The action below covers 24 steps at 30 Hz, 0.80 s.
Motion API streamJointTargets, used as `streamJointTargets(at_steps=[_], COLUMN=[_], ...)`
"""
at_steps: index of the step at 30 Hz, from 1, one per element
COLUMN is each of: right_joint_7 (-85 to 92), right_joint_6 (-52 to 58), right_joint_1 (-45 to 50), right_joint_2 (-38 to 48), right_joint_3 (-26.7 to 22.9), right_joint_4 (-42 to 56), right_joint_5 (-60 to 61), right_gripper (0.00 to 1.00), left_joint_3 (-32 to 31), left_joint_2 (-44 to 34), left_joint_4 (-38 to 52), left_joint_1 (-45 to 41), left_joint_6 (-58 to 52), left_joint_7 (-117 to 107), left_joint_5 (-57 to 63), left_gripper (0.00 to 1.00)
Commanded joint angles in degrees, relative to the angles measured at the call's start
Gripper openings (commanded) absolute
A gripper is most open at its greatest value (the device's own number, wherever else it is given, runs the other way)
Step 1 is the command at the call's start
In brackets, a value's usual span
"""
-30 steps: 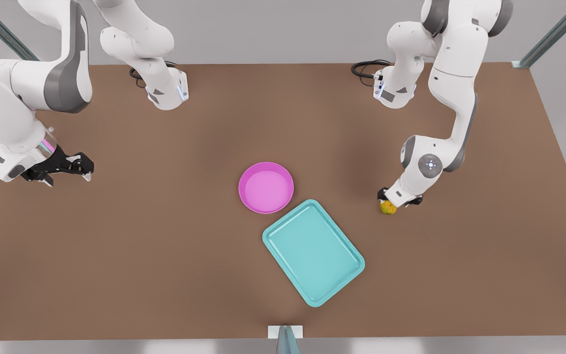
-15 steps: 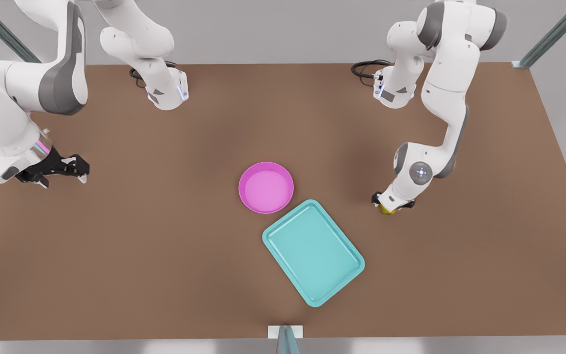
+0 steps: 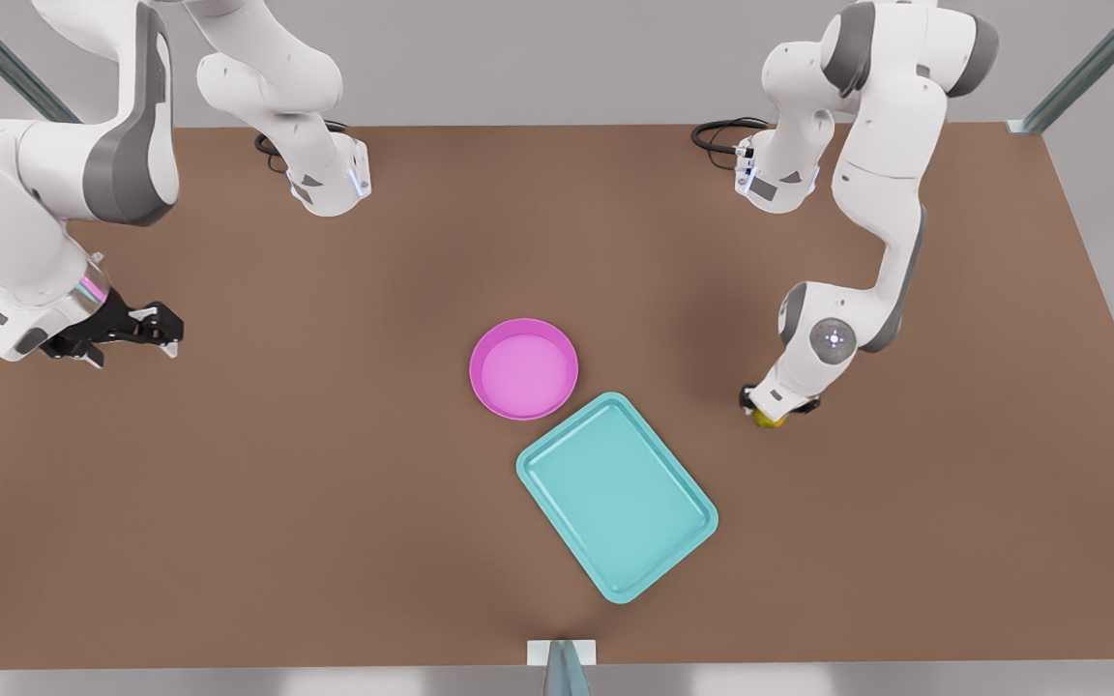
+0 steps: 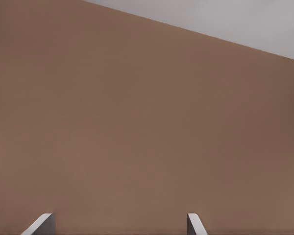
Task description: Place the orange on the plate with the left arm and the plate on the tray with the right arm
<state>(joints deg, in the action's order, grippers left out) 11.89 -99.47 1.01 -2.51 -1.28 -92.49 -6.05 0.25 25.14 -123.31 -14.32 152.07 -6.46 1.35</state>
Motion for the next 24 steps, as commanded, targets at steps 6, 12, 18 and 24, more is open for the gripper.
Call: streamJointTargets(at_steps=[6, 12, 18, 24], right_joint_7=[0.15, 0.15, 0.51, -7.92], right_joint_6=[0.42, 0.5, 5.69, -28.76], right_joint_1=[-0.22, -0.22, 17.36, 29.05], right_joint_2=[0.05, 0.05, -20.24, -33.34], right_joint_3=[-0.03, -0.03, 2.78, 8.4], right_joint_4=[0.03, 0.03, 10.05, 3.46], right_joint_5=[0.08, 0.08, 0.78, 29.43], right_gripper=[1.0, 1.0, 1.0, 1.0], left_joint_3=[-0.34, -0.78, 6.33, 28.78], left_joint_2=[9.22, 15.82, 5.73, -7.11], left_joint_4=[29.17, 37.18, 44.55, 53.08], left_joint_1=[-27.33, -34.37, -29.54, -14.96], left_joint_6=[-34.2, -35.7, -58.27, -80.53], left_joint_7=[-46.98, -54.89, -46.55, 11.91], left_joint_5=[-3.55, -6.28, -10.22, -10.85], left_gripper=[0.64, 0.88, 1.0, 1.0])
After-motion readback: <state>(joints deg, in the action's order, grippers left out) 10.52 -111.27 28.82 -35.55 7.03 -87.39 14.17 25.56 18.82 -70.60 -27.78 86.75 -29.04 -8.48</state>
